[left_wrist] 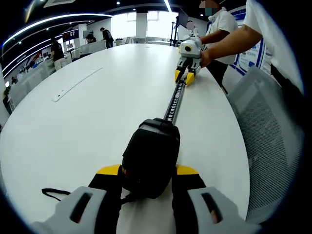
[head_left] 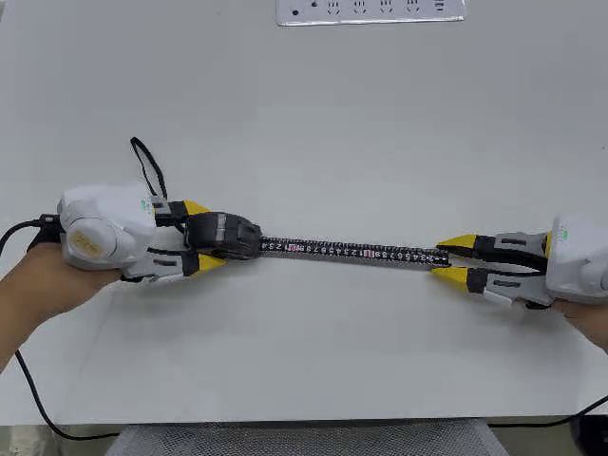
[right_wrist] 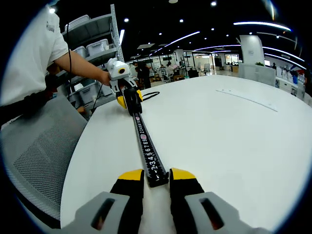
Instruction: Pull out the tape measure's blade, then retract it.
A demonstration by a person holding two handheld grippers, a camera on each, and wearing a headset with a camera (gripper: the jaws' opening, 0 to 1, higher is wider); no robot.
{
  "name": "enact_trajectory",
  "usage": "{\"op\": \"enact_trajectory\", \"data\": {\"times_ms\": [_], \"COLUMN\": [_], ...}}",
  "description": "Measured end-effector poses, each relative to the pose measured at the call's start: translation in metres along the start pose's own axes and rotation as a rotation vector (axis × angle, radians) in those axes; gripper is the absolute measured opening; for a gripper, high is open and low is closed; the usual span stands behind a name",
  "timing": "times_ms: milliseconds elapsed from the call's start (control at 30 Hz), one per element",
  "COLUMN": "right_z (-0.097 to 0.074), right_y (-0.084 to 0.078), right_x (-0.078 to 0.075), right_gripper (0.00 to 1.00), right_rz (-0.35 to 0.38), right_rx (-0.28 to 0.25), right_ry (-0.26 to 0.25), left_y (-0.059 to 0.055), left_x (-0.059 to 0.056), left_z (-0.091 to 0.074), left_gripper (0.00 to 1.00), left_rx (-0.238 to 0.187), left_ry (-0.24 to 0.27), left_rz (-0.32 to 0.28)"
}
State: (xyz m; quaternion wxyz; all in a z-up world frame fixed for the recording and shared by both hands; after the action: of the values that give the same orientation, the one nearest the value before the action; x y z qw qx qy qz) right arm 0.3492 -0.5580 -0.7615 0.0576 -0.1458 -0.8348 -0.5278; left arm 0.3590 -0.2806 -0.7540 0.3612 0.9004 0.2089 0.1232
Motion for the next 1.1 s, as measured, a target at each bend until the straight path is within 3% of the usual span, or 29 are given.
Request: {"op": "enact_trajectory", "data": {"times_ms": [100, 300, 733, 1100], "right_z": [0.000, -0.002, -0.006, -0.006], "right_y": [0.000, -0.001, 0.003, 0.011], "right_x": [-0.003, -0.002, -0.001, 0.005], "right_gripper": [0.25, 0.28, 0.29, 0.29], "right_rz": [0.000, 0.012, 0.026, 0.051], "right_rx": [0.001, 0.003, -0.009, -0.033], "right_ry": [-0.017, -0.024, -0.053, -0.085], "left_y": [0.000, -0.003, -0.001, -0.002], "left_x": [0.000, 0.003, 0.006, 0.011], "left_z": [0.000, -0.001, -0.004, -0.008], "left_gripper": [0.38, 0.43, 0.45, 0.47], "left_rx": [0.000, 0.011, 0.010, 0.024], "left_ry": [-0.001, 0.015, 0.036, 0.083], "left_rz": [-0.005, -0.009, -0.017, -0.040]}}
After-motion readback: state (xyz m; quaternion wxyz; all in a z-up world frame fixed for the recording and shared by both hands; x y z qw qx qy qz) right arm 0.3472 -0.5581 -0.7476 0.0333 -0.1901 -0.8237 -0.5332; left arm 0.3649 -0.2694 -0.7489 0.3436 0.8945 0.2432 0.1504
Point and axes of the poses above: the centre of the closed fingertips' face, and the gripper's own axes: z roughly forward along the fingers, x roughly to its left, y roughly out of its top, the point moved 1 cm from there along -z, roughly backward along the fingers, and after that the axes turned 8 degrees about y, right-handed, at the moved point
